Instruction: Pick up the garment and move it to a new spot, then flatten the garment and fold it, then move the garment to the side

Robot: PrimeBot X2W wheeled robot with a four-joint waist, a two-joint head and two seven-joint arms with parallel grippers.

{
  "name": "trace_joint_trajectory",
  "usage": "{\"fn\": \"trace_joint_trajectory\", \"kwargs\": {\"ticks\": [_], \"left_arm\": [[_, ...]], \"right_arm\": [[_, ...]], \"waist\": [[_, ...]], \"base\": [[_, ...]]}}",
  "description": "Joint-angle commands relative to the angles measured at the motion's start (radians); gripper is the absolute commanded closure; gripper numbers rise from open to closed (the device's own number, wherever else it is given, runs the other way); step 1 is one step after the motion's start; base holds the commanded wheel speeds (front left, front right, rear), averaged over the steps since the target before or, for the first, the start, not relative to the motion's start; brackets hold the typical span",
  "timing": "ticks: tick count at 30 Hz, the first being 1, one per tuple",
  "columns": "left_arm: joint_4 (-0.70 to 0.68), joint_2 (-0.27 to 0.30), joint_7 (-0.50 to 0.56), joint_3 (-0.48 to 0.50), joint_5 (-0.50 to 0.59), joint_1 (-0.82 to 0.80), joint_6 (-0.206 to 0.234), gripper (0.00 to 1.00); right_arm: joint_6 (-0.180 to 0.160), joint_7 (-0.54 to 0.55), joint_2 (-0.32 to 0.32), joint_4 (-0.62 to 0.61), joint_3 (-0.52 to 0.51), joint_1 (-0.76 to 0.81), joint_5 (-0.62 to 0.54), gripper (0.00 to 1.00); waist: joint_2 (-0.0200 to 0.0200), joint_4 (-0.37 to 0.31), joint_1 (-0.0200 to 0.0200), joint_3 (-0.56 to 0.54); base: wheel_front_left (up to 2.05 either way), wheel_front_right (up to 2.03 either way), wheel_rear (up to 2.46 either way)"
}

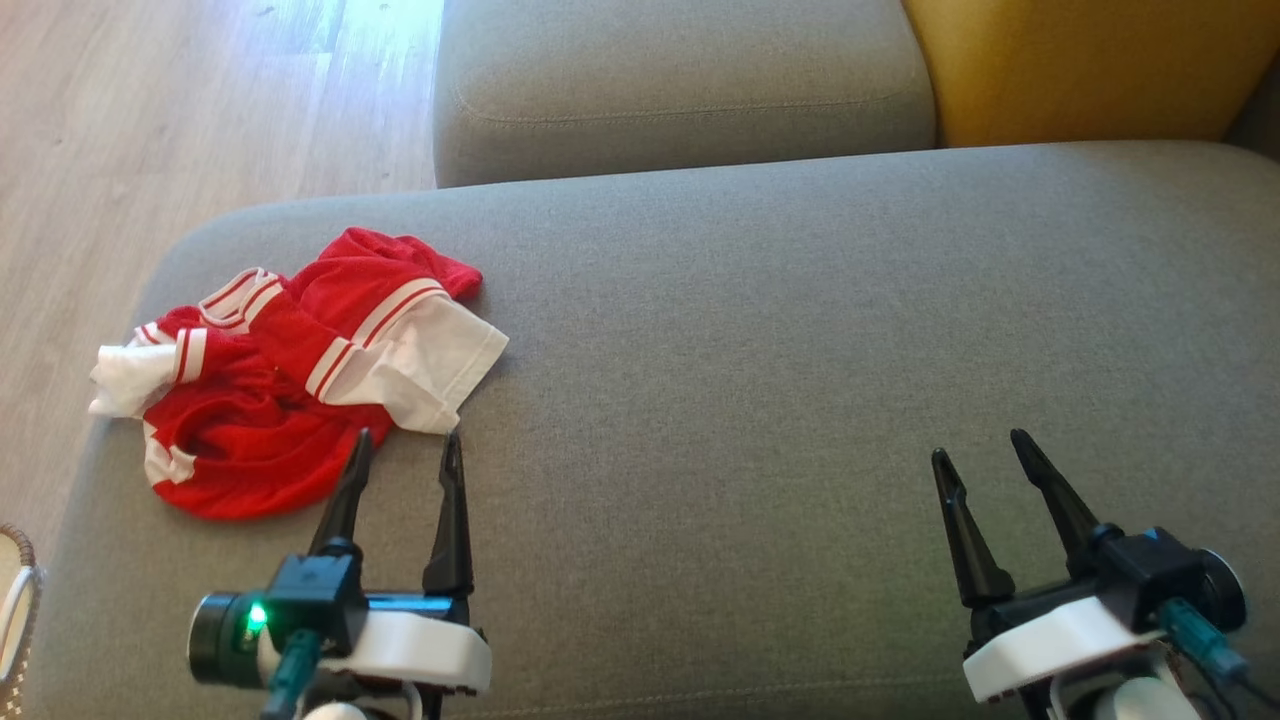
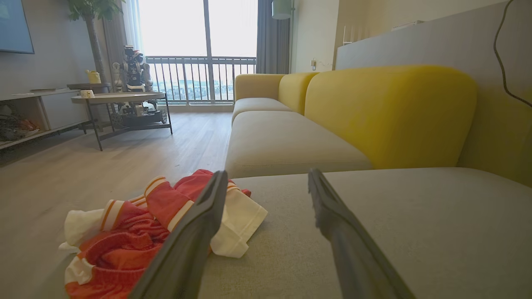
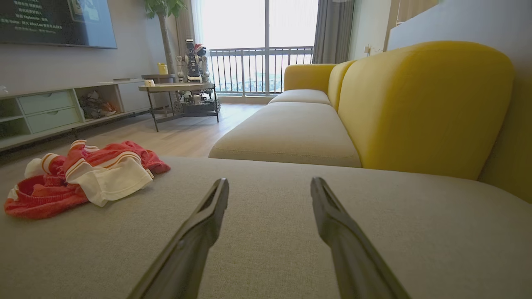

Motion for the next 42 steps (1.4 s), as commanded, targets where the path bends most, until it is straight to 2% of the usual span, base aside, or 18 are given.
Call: {"fn": "trace_joint_trajectory", "kwargs": {"ticks": [1,4,18,24,31,42], "left_arm": [[-0.03,-0.006,-0.014,0.034,0.032,-0.03,-0.003,0.0],[-0.018,-0.012,-0.022,0.037,0.057,-0.026,-0.006,0.0],[0.033,-0.031,-0.022,0.068,0.061,-0.03,-0.03,0.0],[0.022,-0.035,-0.022,0.087,0.059,-0.034,-0.027,0.0],[-0.004,-0.038,-0.022,0.1,0.053,-0.025,-0.035,0.0],[-0.027,-0.039,-0.022,0.121,0.025,-0.013,-0.036,0.0]], "right_arm": [[0.007,-0.018,-0.015,-0.045,0.026,-0.031,-0.04,0.0],[0.008,-0.026,-0.016,-0.048,0.031,-0.031,-0.077,0.0],[0.008,-0.026,-0.016,-0.037,0.022,-0.025,-0.062,0.0],[0.008,-0.026,-0.016,-0.042,0.047,-0.02,-0.057,0.0],[0.008,-0.026,-0.016,-0.046,0.071,-0.009,-0.045,0.0],[0.008,-0.026,-0.016,-0.04,0.084,-0.008,-0.036,0.0]], "waist": [[0.0,0.0,0.0,-0.001],[0.0,-0.001,0.0,-0.003],[0.0,0.022,0.0,0.005],[0.0,0.073,0.0,0.013],[0.0,0.172,0.0,0.025],[0.0,0.249,0.0,0.037]], "base": [[0.0,0.0,0.0],[0.0,0.0,0.0],[0.0,0.0,0.0],[0.0,0.0,0.0],[0.0,0.0,0.0],[0.0,0.0,0.0]]}}
